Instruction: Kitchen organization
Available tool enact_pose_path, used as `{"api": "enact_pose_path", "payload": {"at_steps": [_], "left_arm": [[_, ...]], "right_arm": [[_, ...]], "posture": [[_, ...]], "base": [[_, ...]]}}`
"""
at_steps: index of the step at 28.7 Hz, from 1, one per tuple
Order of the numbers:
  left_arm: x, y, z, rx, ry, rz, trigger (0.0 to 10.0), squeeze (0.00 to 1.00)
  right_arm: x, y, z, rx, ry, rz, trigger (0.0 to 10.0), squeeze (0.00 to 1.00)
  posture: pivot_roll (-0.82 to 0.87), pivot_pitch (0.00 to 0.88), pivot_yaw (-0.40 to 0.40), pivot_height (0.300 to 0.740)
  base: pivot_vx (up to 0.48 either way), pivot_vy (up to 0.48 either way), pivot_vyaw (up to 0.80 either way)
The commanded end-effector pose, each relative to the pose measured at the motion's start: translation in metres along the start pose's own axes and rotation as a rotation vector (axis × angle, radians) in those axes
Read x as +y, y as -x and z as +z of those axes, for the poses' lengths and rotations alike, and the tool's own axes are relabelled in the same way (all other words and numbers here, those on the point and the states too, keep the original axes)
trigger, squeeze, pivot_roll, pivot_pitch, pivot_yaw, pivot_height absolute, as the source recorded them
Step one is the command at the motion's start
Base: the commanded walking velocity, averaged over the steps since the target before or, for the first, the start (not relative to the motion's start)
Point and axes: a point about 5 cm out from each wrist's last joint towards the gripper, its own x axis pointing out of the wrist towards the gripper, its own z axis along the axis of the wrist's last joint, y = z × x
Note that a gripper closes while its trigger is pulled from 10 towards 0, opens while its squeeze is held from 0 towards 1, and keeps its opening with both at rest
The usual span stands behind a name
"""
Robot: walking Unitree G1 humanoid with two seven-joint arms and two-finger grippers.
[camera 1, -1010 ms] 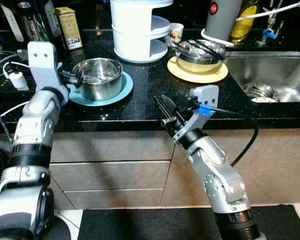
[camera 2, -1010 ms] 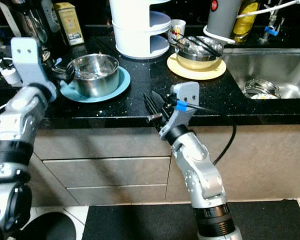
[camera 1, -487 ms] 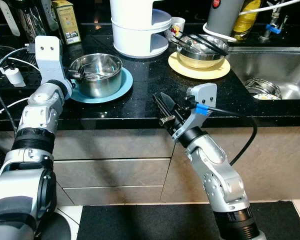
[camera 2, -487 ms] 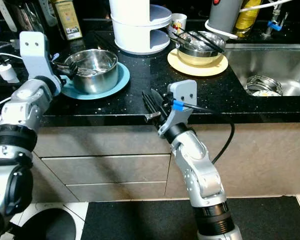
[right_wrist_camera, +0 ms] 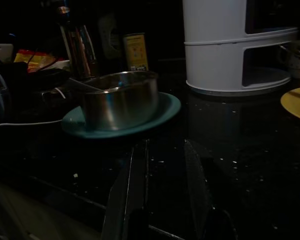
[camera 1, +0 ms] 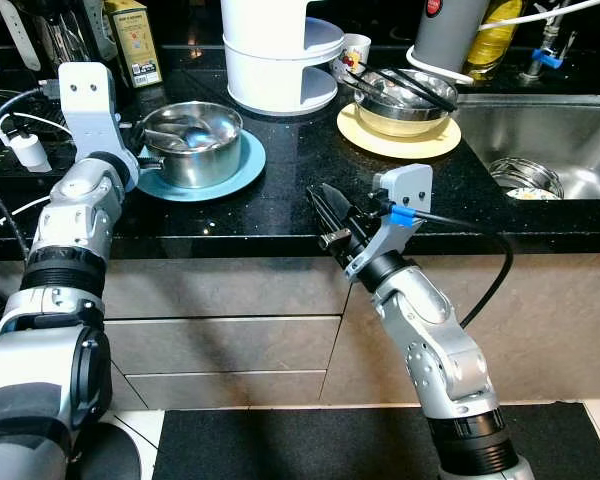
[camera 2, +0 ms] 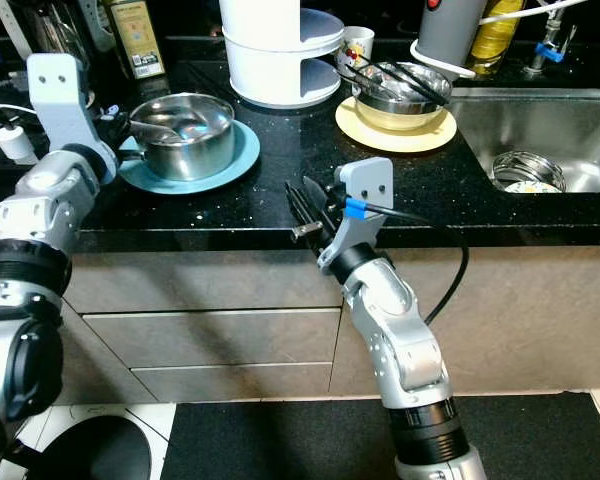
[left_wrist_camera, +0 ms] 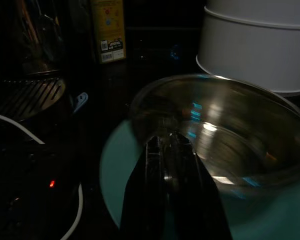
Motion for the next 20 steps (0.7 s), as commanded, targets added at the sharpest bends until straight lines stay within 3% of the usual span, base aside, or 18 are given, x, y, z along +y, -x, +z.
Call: {"api": "enact_pose_path", "payload": {"at_steps": [1, 6, 11, 16, 20], "left_arm": [[0.008, 0.000, -0.003, 0.022, 0.000, 0.028, 0.0, 0.00], [0.007, -0.001, 0.004, -0.008, 0.008, 0.020, 0.0, 0.00], [0.004, -0.002, 0.023, -0.104, 0.068, -0.019, 0.0, 0.00], [0.002, -0.002, 0.040, -0.170, 0.070, -0.053, 0.0, 0.00], [-0.009, 0.000, 0.060, -0.247, 0.037, -0.159, 0.0, 0.00]], "right_arm": [[-0.003, -0.001, 0.001, -0.012, 0.017, -0.005, 10.0, 0.00], [-0.005, -0.001, 0.002, -0.016, 0.024, -0.007, 10.0, 0.00], [-0.006, -0.002, 0.004, -0.030, 0.035, -0.011, 10.0, 0.00], [-0.008, -0.003, 0.007, -0.043, 0.039, -0.017, 10.0, 0.00], [-0.011, -0.004, 0.008, -0.055, 0.028, -0.033, 10.0, 0.00]], "posture": [[-0.10, 0.208, -0.019, 0.740], [-0.10, 0.203, -0.020, 0.740], [-0.10, 0.199, -0.020, 0.740], [-0.10, 0.191, -0.020, 0.740], [-0.09, 0.177, -0.023, 0.740]], "base": [[0.000, 0.000, 0.00], [0.000, 0.000, 0.00], [0.000, 0.000, 0.00], [0.000, 0.000, 0.00], [0.000, 0.000, 0.00]]}}
